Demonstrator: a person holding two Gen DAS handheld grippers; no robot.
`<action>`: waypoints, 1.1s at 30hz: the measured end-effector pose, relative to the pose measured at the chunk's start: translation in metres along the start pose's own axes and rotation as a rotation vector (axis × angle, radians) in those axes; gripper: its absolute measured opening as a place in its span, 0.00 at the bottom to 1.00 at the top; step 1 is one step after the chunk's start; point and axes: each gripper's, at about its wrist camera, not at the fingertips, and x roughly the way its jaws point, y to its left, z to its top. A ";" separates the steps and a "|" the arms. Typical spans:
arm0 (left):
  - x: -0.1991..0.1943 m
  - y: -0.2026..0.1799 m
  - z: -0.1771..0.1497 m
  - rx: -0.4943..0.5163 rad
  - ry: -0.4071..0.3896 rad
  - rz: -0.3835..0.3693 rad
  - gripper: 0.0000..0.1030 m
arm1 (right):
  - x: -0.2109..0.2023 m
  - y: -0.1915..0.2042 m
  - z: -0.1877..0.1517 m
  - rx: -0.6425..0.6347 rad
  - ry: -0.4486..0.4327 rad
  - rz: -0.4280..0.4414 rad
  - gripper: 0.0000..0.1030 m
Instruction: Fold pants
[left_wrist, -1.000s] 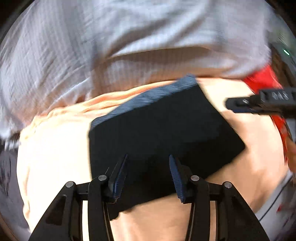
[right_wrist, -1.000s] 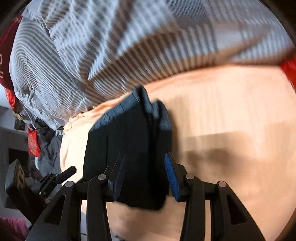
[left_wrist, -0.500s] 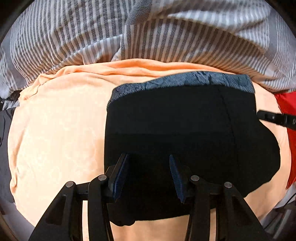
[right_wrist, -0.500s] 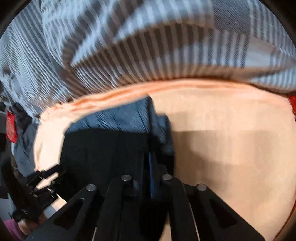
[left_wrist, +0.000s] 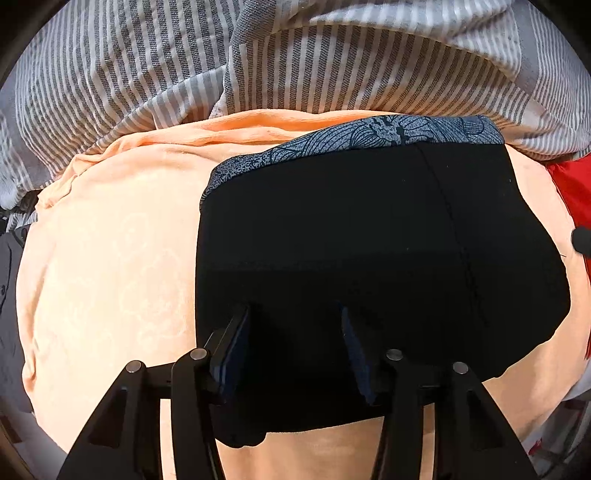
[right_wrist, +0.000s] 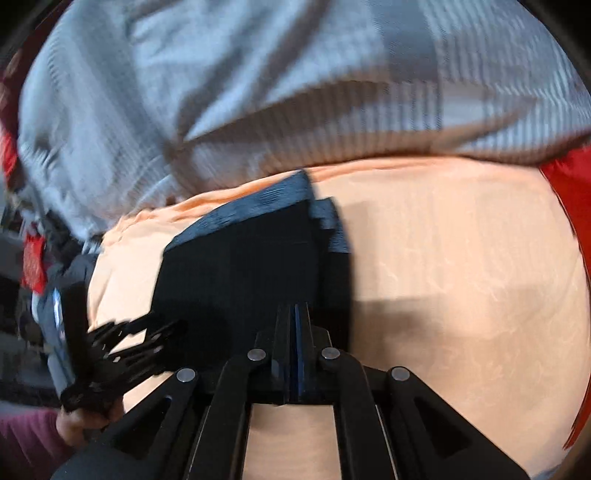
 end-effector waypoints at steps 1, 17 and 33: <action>-0.001 0.001 0.000 -0.002 0.001 -0.001 0.50 | 0.004 0.006 -0.003 -0.035 0.016 -0.005 0.03; -0.001 0.001 -0.003 -0.004 0.010 -0.005 0.50 | 0.043 -0.005 -0.031 0.010 0.128 -0.048 0.03; -0.006 0.005 0.002 -0.018 0.025 -0.018 0.50 | 0.037 -0.006 -0.036 0.012 0.134 -0.049 0.04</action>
